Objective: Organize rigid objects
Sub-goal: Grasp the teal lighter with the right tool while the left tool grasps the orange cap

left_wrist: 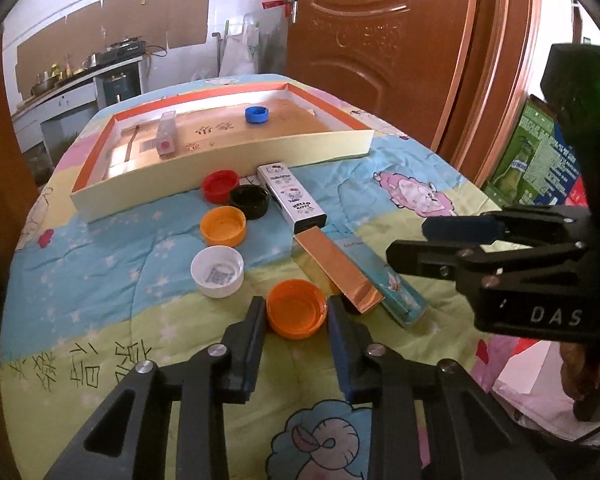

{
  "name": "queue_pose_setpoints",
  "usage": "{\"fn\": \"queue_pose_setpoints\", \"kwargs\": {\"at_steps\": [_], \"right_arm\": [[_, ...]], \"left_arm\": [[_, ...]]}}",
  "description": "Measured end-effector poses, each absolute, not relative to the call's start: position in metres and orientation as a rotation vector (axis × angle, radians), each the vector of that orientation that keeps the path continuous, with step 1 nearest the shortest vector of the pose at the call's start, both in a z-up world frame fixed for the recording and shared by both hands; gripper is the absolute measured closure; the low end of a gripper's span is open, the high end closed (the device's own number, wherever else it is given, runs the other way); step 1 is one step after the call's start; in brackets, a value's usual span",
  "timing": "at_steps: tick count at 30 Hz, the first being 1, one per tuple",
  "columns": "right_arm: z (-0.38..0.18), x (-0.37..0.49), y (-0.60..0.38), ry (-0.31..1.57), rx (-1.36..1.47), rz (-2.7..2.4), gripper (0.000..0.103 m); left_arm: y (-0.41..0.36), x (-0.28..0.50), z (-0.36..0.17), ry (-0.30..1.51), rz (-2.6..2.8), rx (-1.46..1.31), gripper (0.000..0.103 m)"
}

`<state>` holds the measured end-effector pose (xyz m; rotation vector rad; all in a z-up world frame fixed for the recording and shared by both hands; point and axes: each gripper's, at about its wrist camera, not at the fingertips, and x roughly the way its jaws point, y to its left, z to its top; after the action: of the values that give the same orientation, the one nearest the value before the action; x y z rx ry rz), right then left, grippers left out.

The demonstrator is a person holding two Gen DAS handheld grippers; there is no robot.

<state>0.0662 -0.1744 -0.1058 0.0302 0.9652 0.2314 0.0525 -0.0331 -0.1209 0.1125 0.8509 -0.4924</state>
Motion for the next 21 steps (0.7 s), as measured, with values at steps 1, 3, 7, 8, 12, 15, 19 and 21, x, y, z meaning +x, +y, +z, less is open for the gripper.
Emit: {"fn": "queue_pose_setpoints", "kwargs": {"at_steps": [1, 3, 7, 8, 12, 15, 19, 21], "right_arm": [[-0.106, 0.066, -0.173, 0.966, 0.027, 0.235, 0.055], [-0.108, 0.067, -0.168, 0.972, 0.015, 0.249, 0.055], [-0.112, 0.069, -0.158, 0.982, -0.008, 0.268, 0.055], [-0.113, 0.070, -0.155, 0.983, -0.018, 0.268, 0.055], [-0.119, 0.074, -0.142, 0.993, -0.075, 0.250, 0.059], [-0.118, 0.076, -0.138, 0.988, -0.091, 0.252, 0.081], [-0.117, 0.075, -0.138, 0.986, -0.085, 0.248, 0.081], [-0.113, 0.074, -0.140, 0.974, -0.076, 0.247, 0.081]], "left_arm": [[-0.032, 0.052, -0.120, 0.848, -0.492, 0.108, 0.072], [-0.030, 0.052, -0.119, 0.841, -0.480, 0.110, 0.072], [-0.021, 0.050, -0.115, 0.833, -0.454, 0.096, 0.072], [-0.019, 0.050, -0.114, 0.831, -0.449, 0.092, 0.072], [-0.012, 0.048, -0.107, 0.814, -0.422, 0.087, 0.072], [-0.008, 0.049, -0.104, 0.810, -0.405, 0.080, 0.072], [-0.003, 0.051, -0.100, 0.805, -0.392, 0.061, 0.072], [-0.002, 0.052, -0.098, 0.803, -0.390, 0.053, 0.072]]}}
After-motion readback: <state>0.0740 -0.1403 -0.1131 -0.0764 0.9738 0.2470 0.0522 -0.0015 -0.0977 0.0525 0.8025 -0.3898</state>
